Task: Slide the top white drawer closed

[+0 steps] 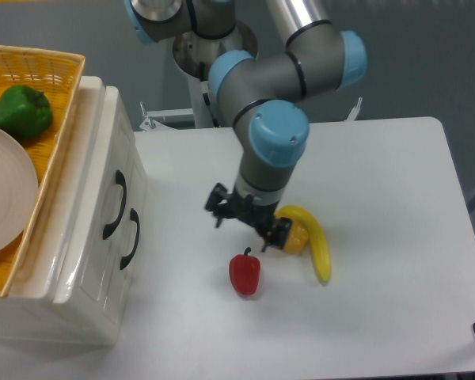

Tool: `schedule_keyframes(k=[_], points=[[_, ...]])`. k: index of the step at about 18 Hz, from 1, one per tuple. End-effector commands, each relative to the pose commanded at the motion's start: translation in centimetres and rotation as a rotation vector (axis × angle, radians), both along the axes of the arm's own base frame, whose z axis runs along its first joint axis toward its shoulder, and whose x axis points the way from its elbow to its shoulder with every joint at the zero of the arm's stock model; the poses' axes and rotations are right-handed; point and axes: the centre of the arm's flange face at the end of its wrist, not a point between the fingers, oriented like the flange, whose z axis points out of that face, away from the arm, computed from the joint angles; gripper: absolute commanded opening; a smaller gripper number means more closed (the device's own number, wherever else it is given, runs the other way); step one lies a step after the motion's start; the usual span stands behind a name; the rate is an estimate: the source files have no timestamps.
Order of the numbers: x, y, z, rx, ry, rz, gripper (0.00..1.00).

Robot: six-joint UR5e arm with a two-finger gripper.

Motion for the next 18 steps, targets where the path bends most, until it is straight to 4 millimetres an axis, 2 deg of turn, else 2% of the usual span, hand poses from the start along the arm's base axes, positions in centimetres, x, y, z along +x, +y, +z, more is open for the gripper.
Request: schedule_keyframes(k=[3,5,7,9,16,18], points=[[-2.5,-3.1,1.2,-0.001,0.016,0.034,1.0],[-2.9,-4.1,1.2,-0.005,0.014,-0.007,1.0],[-2.6,-4.9,3.5,0.012,0.055,-0.092,1.0],[-3.3,-6.1,3.5,0.003,0.041,-0.127,1.0],[-3.6,-7.0,3.8,-0.007,0.039,-0.116,1.0],[-4.1,-7.8,4.1,-0.005,0.039,-0.101,1.0]])
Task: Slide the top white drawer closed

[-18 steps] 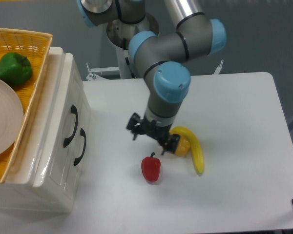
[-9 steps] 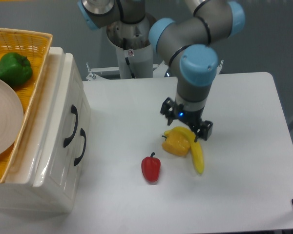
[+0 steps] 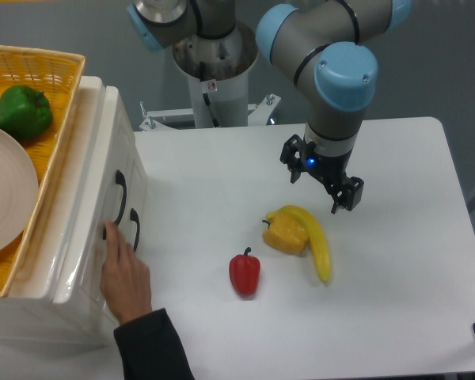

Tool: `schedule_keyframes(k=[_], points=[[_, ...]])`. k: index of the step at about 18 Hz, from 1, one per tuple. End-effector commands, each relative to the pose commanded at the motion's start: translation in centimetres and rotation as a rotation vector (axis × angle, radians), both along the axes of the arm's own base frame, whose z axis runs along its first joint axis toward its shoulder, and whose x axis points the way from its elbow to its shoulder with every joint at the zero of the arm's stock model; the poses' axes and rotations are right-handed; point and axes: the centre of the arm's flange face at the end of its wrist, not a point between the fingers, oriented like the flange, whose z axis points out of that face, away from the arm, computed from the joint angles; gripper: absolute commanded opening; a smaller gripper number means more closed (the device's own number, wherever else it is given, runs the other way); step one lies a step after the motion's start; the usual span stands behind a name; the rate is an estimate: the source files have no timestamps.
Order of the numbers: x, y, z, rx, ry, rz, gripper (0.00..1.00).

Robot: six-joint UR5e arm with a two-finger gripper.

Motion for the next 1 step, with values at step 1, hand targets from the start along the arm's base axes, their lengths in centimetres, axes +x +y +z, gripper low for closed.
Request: schedule_keyframes(k=[1], points=[[-0.03,-0.28,-0.12,0.0,-0.003,0.005,1.0]])
